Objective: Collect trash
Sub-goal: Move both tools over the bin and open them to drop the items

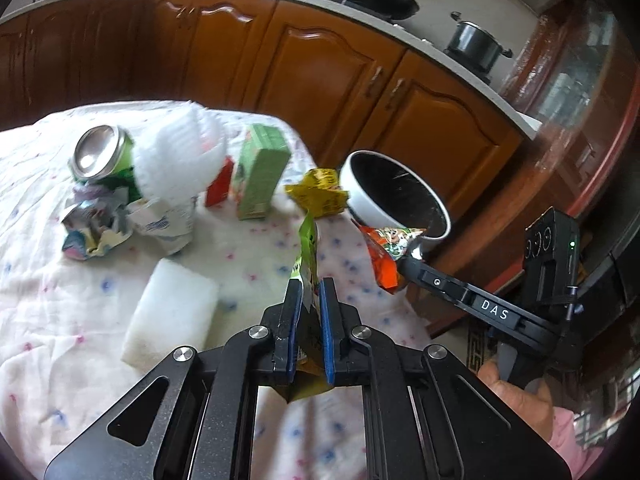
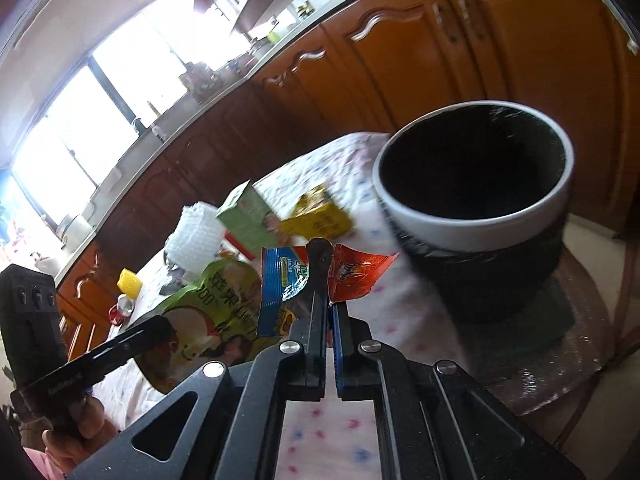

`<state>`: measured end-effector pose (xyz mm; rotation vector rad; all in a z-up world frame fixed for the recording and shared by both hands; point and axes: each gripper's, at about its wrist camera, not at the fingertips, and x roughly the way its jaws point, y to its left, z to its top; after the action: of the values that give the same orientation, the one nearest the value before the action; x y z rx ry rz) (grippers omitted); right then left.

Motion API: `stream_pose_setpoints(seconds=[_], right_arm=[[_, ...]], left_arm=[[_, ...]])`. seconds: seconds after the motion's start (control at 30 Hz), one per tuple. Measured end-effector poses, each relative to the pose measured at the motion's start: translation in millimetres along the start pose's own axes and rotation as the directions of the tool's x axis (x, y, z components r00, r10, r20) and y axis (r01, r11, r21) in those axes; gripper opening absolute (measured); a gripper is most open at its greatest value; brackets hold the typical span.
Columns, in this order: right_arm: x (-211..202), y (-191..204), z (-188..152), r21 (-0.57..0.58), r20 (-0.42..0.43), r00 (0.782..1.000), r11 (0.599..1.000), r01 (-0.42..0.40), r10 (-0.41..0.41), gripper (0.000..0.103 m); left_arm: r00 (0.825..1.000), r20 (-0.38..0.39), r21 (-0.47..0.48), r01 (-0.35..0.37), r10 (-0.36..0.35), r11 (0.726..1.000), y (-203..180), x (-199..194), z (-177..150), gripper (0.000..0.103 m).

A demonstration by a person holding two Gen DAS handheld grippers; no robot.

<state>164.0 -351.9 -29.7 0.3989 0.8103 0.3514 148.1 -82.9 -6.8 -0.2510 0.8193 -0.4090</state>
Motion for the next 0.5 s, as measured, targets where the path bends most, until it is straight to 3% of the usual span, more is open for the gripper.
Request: stream_pose_setpoints(seconds=[0.5], right_arm=[[-24, -34, 22, 0.036, 0.078, 0.996, 0.999, 0.036, -0.039, 0.003]], left_arm=[[0.997, 0.055, 0.108, 0.047, -0.053, 0.993, -44, 7, 21, 0.007]])
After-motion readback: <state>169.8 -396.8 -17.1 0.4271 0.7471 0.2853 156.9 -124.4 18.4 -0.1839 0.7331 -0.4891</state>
